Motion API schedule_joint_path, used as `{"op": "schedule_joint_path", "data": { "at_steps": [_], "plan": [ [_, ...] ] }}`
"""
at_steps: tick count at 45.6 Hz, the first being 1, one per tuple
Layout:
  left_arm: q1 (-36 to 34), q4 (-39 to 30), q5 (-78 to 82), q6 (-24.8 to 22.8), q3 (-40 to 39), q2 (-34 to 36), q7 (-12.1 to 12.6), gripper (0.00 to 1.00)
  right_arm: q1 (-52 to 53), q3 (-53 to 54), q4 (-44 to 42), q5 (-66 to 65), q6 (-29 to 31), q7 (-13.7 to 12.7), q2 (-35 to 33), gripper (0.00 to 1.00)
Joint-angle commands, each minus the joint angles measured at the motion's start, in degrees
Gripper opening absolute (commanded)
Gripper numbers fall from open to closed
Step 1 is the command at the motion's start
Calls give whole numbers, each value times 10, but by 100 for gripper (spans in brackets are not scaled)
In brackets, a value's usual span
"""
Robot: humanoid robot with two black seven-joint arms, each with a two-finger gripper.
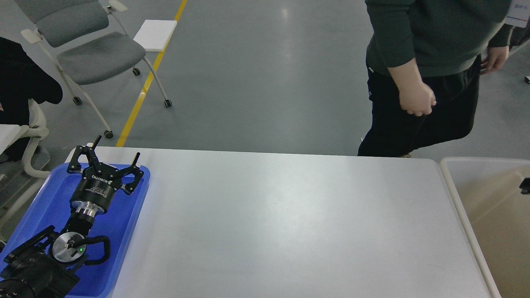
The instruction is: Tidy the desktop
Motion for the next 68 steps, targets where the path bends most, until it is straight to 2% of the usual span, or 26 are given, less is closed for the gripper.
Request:
{"op": "schedule_joint_path", "data": {
  "at_steps": [1,9,13,17,27,33,35,36,40,48,54,61,68],
  "plan": [
    [0,0,0,0,0,0,0,99,185,-64,173,-1,1,-1,-84,99],
    [0,0,0,0,0,0,0,99,353,-93,332,8,1,-1,-105,100],
    [0,0,0,0,0,0,0,99,389,-83,359,25,-8,-1,-93,100],
    [0,0,0,0,0,0,0,99,378,-35,353,94,-16,0,-77,100],
    [0,0,0,0,0,0,0,99,268,129,299,243,-130,0,-34,100],
    [0,0,0,0,0,0,0,99,154,291,260,273,-218,4,-10,100],
    [0,0,0,0,0,0,0,99,120,349,252,274,-227,4,-3,100],
    [0,0,0,0,0,0,0,99,91,405,248,274,-227,4,6,100],
    [0,0,0,0,0,0,0,99,50,492,249,265,-225,5,17,100],
    [1,0,0,0,0,0,0,99,17,593,251,260,-212,5,18,100],
    [1,0,0,0,0,0,0,99,-61,681,253,260,-210,6,22,100],
    [1,0,0,0,0,0,0,99,-144,795,254,260,-149,9,43,100],
    [1,0,0,0,0,0,0,99,-199,887,258,257,-139,16,85,100]
  ]
}}
